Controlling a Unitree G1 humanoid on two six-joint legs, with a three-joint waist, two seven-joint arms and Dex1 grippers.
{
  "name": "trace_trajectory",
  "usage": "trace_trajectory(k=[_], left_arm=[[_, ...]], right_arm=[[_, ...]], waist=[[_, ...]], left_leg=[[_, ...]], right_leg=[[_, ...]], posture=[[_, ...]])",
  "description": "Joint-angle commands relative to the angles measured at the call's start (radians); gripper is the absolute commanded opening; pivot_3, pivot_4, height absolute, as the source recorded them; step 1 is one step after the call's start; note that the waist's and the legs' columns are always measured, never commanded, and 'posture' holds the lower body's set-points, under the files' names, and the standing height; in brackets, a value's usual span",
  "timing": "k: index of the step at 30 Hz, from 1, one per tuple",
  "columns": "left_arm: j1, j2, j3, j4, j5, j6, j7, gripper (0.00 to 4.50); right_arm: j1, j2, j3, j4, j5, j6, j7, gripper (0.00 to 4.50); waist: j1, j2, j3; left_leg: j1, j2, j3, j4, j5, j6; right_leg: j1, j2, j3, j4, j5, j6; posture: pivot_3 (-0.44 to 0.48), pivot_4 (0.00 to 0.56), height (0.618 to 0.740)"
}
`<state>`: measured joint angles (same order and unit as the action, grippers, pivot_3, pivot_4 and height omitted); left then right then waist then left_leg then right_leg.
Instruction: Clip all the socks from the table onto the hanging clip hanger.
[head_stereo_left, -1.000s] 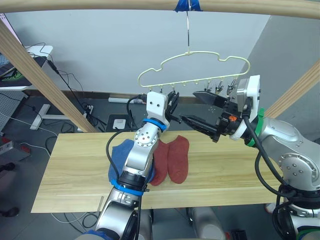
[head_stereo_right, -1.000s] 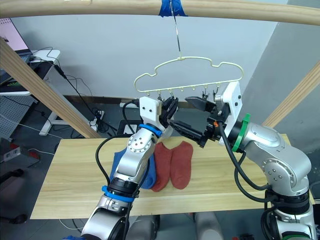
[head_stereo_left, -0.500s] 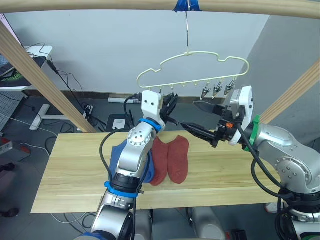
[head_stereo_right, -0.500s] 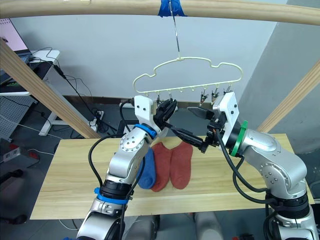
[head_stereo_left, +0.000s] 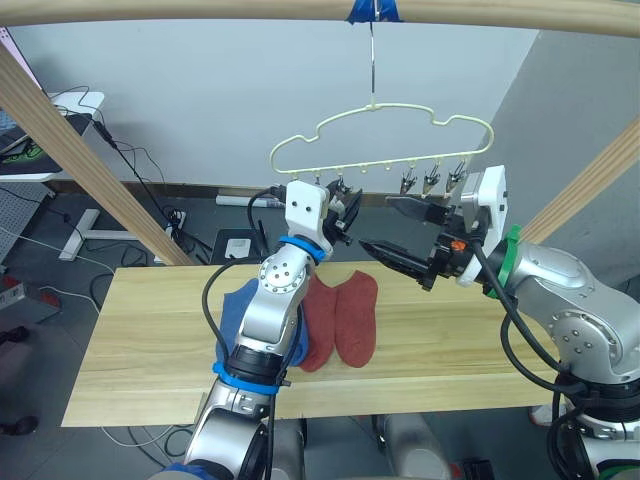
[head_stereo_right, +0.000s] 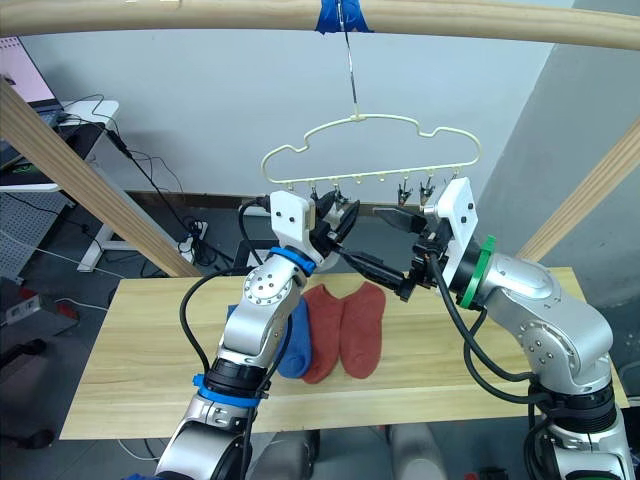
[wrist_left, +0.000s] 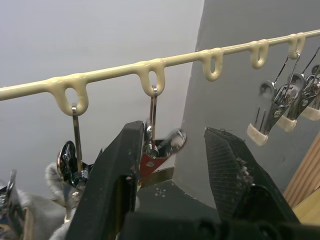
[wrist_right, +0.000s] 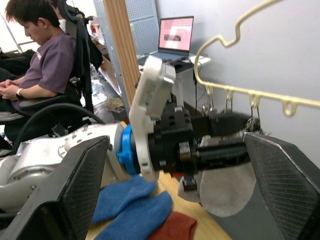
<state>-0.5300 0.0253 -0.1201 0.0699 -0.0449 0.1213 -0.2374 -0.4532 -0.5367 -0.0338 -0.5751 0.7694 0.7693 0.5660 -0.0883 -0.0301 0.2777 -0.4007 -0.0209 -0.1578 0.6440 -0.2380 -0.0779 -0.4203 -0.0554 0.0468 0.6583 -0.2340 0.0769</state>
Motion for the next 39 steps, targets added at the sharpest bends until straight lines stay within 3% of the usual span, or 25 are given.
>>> trace_trajectory(k=[1,24,31,37,39], left_arm=[[-0.025,-0.005,0.003,-0.015,0.017,-0.028,0.022,2.05],[-0.038,-0.013,0.007,-0.007,0.018,-0.021,0.03,2.05],[-0.037,-0.016,0.011,-0.01,0.001,-0.025,0.018,0.62],[-0.026,-0.011,0.012,-0.027,-0.011,-0.016,0.007,0.01],[-0.021,-0.005,0.016,-0.045,-0.033,0.01,-0.014,0.01]], right_arm=[[-0.015,0.003,-0.008,-0.039,0.01,-0.022,0.003,4.5],[-0.05,0.017,-0.014,-0.054,0.041,0.0,-0.017,4.5],[-0.048,0.016,-0.013,-0.05,0.047,-0.005,-0.025,4.5],[-0.037,0.013,-0.023,-0.043,0.044,-0.005,-0.034,4.5],[-0.022,0.008,-0.027,-0.038,0.04,-0.006,-0.034,4.5]], waist=[[0.0,0.0,0.0],[-0.001,0.0,0.0],[-0.001,0.0,0.0],[-0.001,0.0,0.0],[-0.001,0.0,0.0]], left_leg=[[0.0,0.0,0.0,0.0,0.0,0.0],[0.0,0.0,0.0,0.0,0.0,0.0],[0.0,0.0,0.0,0.0,0.0,0.0],[0.0,0.0,0.0,0.0,0.0,0.0],[0.0,0.0,0.0,0.0,0.0,0.0]], right_leg=[[0.0,0.0,0.0,0.0,0.0,0.0],[0.0,0.0,0.0,0.0,0.0,0.0],[0.0,0.0,0.0,0.0,0.0,0.0],[0.0,0.0,0.0,0.0,0.0,0.0],[0.0,0.0,0.0,0.0,0.0,0.0]], posture=[[-0.188,0.239,0.74],[-0.191,0.243,0.74],[-0.189,0.243,0.74],[-0.19,0.243,0.74],[-0.188,0.244,0.74]])
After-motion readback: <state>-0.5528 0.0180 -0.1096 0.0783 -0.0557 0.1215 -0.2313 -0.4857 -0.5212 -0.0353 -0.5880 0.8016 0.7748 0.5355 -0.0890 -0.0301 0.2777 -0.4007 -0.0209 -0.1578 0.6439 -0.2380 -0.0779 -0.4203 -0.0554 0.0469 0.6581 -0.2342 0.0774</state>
